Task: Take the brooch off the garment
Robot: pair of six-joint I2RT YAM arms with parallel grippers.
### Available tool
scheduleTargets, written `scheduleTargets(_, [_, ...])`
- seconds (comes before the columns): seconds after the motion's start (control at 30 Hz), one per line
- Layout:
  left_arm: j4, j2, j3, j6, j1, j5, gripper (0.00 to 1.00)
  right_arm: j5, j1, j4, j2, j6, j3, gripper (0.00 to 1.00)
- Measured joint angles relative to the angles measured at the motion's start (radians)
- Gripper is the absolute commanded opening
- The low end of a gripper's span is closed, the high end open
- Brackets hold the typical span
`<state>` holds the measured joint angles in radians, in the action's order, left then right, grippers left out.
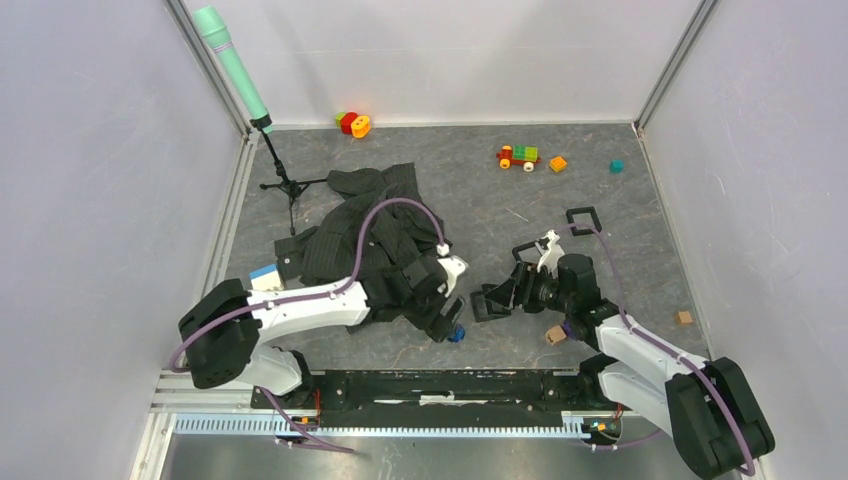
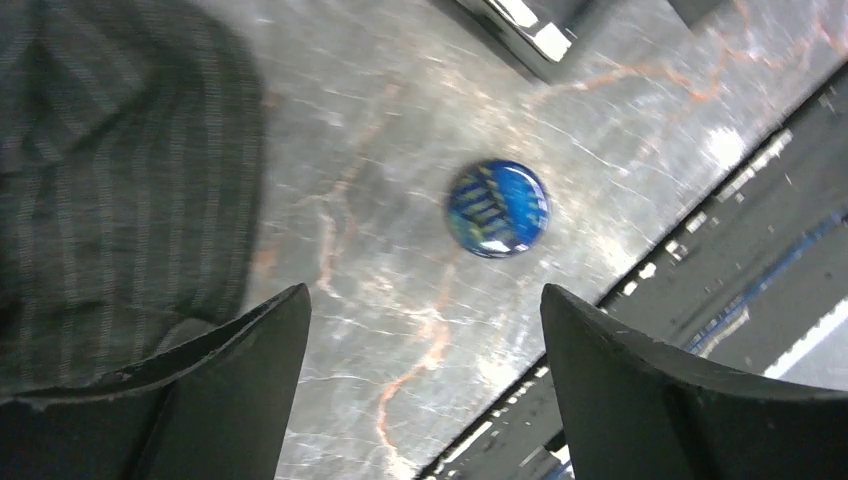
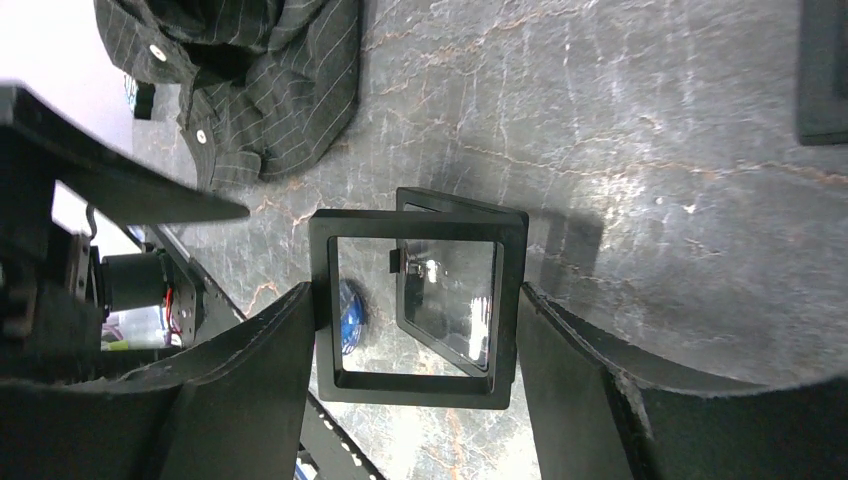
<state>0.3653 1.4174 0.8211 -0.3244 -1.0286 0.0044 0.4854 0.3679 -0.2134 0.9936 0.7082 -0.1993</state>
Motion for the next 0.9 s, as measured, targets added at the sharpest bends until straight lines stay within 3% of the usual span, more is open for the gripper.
scheduleTargets(0.07, [-0.006, 0.001, -0.002, 0.008, -0.051, -0.006, 0.92, 0.001, -0.015, 0.016, -0.008, -0.013, -0.006, 0.66])
scheduleTargets(0.2, [-0.023, 0.021, -0.002, 0.040, -0.093, -0.008, 0.80, 0.003, -0.039, 0.051, -0.025, -0.041, -0.008, 0.66])
scheduleTargets(0.57, [-0.001, 0.196, 0.101, 0.101, -0.166, -0.081, 0.84, 0.013, -0.072, 0.093, -0.056, -0.068, -0.008, 0.66])
scheduleTargets(0.9, [0.000, 0.259, 0.146, 0.110, -0.172, -0.080, 0.70, 0.027, -0.082, 0.101, -0.060, -0.071, -0.008, 0.65])
